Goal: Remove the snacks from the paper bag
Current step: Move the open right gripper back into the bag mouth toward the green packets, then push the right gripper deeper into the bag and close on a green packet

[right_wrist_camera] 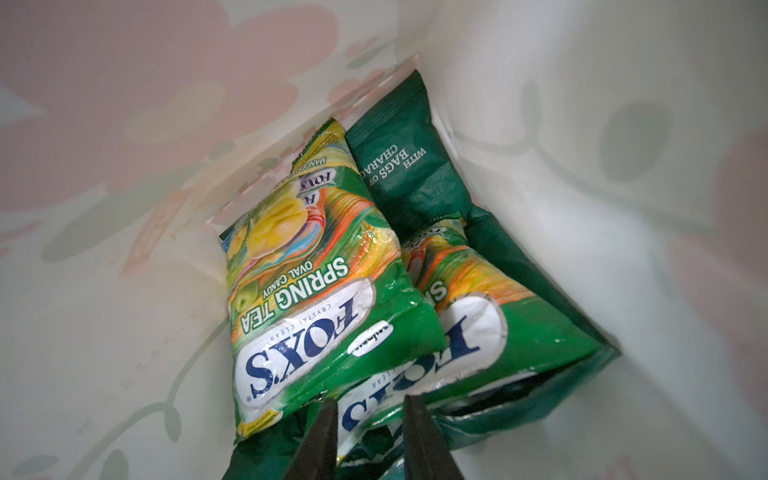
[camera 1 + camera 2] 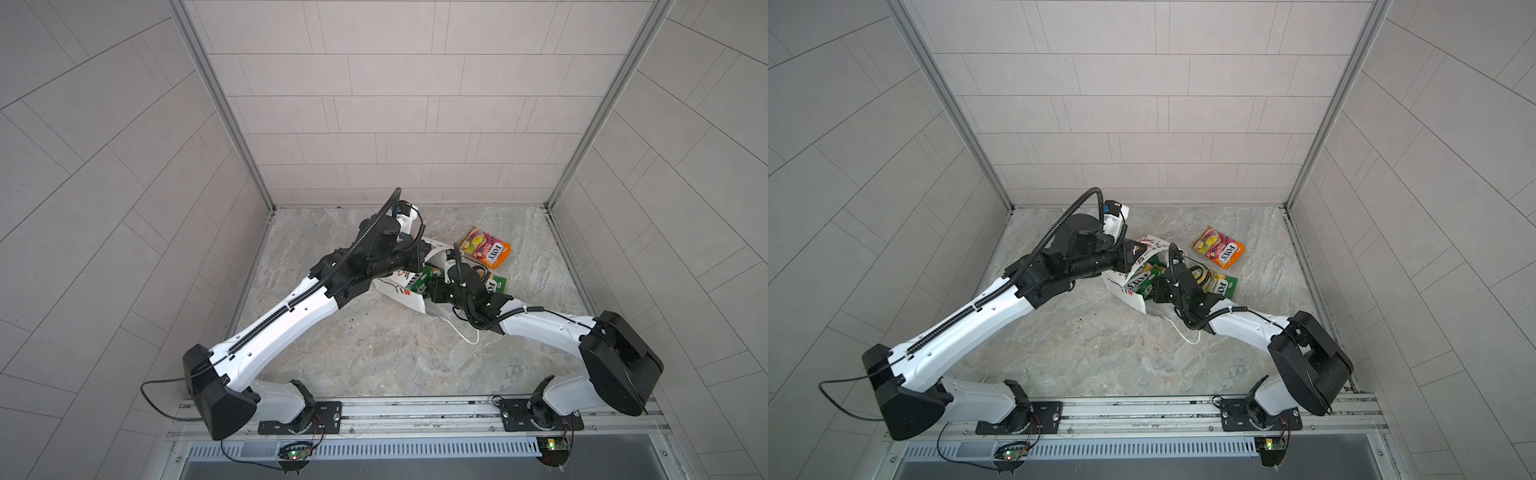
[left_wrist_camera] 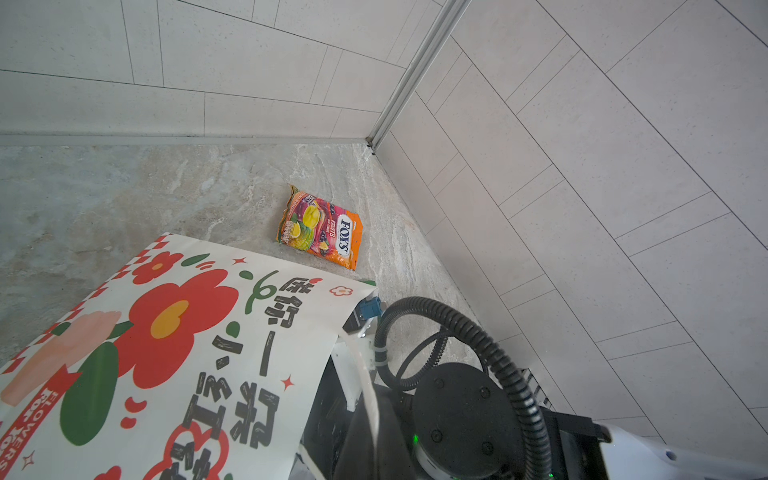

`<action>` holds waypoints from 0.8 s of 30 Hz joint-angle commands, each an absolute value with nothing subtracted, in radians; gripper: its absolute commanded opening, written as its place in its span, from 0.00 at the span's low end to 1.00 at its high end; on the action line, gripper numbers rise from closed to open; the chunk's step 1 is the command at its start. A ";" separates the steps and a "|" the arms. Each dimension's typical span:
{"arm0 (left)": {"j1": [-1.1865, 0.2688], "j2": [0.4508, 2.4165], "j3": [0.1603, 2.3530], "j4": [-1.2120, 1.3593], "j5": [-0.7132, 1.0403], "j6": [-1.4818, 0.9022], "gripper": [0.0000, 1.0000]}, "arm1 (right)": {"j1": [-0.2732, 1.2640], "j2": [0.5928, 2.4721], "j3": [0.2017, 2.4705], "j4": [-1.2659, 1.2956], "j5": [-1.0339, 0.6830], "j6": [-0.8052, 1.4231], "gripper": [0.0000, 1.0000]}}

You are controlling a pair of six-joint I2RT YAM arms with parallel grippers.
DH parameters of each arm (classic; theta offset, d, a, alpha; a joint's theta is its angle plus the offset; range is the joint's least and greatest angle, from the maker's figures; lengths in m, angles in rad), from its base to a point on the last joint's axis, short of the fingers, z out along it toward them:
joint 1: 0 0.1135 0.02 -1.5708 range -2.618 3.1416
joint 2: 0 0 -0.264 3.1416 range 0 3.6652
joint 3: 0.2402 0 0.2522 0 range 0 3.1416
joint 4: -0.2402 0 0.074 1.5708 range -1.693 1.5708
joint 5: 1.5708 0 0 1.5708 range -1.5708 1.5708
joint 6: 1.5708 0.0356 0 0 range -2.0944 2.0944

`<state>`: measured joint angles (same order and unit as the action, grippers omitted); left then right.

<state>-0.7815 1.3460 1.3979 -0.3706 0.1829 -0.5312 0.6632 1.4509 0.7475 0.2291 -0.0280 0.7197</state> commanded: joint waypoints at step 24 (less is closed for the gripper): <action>-0.785 1.322 1.400 -0.351 0.201 -0.534 0.00 | 0.659 1.533 0.839 0.218 0.004 0.798 0.34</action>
